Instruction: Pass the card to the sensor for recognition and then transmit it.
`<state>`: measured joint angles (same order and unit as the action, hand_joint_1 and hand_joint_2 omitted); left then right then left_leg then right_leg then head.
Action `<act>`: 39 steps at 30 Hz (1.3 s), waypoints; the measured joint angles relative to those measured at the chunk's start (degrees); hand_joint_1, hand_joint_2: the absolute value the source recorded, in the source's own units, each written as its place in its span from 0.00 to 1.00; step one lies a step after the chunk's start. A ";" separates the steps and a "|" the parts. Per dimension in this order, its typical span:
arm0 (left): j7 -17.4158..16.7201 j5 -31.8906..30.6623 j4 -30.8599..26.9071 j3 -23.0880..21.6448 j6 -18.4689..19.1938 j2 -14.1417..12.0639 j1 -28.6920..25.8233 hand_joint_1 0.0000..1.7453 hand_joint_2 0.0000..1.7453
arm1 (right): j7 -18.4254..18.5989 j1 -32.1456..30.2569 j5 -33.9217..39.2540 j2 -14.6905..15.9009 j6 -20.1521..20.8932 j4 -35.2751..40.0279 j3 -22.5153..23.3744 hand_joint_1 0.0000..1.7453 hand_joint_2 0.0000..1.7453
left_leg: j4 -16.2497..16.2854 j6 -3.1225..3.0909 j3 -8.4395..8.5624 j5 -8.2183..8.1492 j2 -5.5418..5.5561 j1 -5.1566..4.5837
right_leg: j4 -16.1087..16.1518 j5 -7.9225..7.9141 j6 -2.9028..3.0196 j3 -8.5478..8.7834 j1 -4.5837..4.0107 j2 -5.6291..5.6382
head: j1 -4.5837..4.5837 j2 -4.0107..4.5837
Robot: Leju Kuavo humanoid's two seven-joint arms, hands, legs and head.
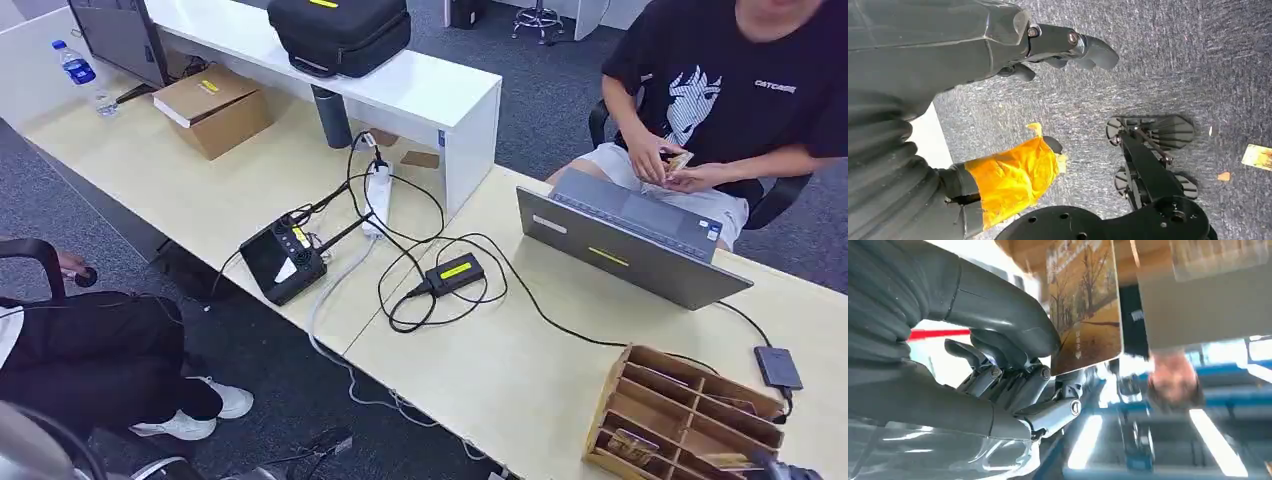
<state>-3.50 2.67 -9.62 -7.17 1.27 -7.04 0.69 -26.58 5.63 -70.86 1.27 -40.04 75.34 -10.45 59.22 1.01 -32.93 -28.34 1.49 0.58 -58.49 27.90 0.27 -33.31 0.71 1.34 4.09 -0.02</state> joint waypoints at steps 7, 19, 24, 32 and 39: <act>-0.15 -0.87 0.00 0.00 0.35 0.02 0.57 0.00 1.00 | -0.06 4.50 6.06 -1.18 0.02 3.82 0.13 1.00 1.00 | 0.00 0.00 -0.01 0.00 0.00 0.00 | -0.01 0.00 0.00 0.01 0.00 0.00 | 0.00 0.00; -1.84 -2.54 0.00 -0.02 0.85 0.07 1.82 0.00 1.00 | 10.37 15.44 11.58 -1.22 1.89 2.22 -5.27 1.00 1.00 | 0.01 0.00 0.01 0.08 -0.11 0.00 | -0.05 -0.11 0.12 -0.02 0.00 0.06 | 0.00 0.00; -3.04 -3.54 -0.02 -0.04 1.07 0.09 2.79 0.00 1.00 | 15.24 22.75 13.95 -1.44 7.83 -1.93 -8.02 1.00 1.00 | 0.01 0.05 0.01 0.16 -0.09 0.00 | -0.07 -0.17 0.14 -0.02 0.00 0.05 | -0.02 0.00; -6.64 -6.91 -0.79 -0.46 1.88 0.70 5.22 0.00 1.00 | 28.22 46.36 19.78 -8.57 25.31 -26.91 -12.42 1.00 1.00 | 0.01 0.09 -0.02 0.23 -0.01 0.01 | -0.10 -0.19 0.12 -0.08 -0.01 0.03 | 0.00 0.00; -6.84 -7.28 -0.81 -0.46 1.86 0.92 5.26 0.00 1.00 | 30.43 49.38 22.45 -11.45 26.36 -32.29 -13.03 0.00 1.00 | 0.00 0.09 -0.03 0.22 -0.01 0.01 | -0.09 -0.19 0.12 -0.08 -0.01 0.04 | -0.02 0.00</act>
<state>-10.34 -4.61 -10.43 -7.63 3.13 -6.12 5.95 3.85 55.01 -48.41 -10.19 -13.68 43.06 -23.47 59.22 1.10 -32.96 -28.12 1.48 0.59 -58.58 27.71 0.39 -33.39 0.70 1.38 4.07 -0.02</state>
